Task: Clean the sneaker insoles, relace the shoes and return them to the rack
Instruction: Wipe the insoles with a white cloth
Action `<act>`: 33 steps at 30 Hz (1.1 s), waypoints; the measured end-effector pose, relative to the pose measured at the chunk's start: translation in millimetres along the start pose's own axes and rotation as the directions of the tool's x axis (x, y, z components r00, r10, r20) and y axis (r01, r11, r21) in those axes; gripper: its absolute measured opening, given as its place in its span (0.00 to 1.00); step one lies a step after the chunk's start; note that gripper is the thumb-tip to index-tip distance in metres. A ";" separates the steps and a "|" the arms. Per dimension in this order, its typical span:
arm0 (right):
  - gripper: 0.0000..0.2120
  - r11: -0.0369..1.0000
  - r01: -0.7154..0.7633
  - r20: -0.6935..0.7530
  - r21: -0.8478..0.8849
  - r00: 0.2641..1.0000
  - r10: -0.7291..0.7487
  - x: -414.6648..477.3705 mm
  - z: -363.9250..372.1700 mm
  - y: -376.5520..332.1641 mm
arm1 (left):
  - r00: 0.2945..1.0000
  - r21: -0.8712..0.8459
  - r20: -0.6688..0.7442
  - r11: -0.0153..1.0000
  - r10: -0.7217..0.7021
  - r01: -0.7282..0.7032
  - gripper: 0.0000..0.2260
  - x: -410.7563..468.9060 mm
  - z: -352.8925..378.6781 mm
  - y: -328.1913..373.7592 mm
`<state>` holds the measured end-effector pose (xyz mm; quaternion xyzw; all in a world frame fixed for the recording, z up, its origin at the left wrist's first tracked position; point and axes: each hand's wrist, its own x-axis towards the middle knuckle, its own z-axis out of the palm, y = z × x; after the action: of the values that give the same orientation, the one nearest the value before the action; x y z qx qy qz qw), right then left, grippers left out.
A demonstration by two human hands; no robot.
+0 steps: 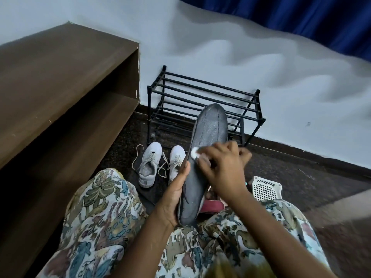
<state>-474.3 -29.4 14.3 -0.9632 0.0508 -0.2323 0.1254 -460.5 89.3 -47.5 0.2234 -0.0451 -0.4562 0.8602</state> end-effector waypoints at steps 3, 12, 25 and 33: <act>0.09 0.997 -0.054 -0.025 -0.048 0.998 0.053 43.2 0.0 11.9 | 0.998 0.141 -0.035 0.989 0.060 -0.054 0.21 -2.0 -2.4 5.5; 0.09 0.957 -0.218 -0.157 -0.192 0.969 0.190 88.9 -15.1 40.2 | 0.999 0.141 0.021 0.989 0.050 -0.052 0.16 -4.9 -0.6 9.0; 0.10 0.999 -0.044 0.118 0.014 0.992 0.042 -44.3 5.8 -18.4 | 1.000 -0.118 -0.017 0.993 0.017 -0.019 0.24 -5.4 -3.0 13.5; 0.08 0.974 0.063 0.105 0.219 0.991 -0.087 -102.2 0.3 -31.7 | 0.997 -0.102 0.072 0.994 -0.022 0.029 0.31 0.0 -22.1 13.2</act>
<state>-563.6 17.2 -22.1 -0.9568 -0.0183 -0.1857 0.2228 -444.3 103.3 -61.7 0.1629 -0.0488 -0.4765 0.8625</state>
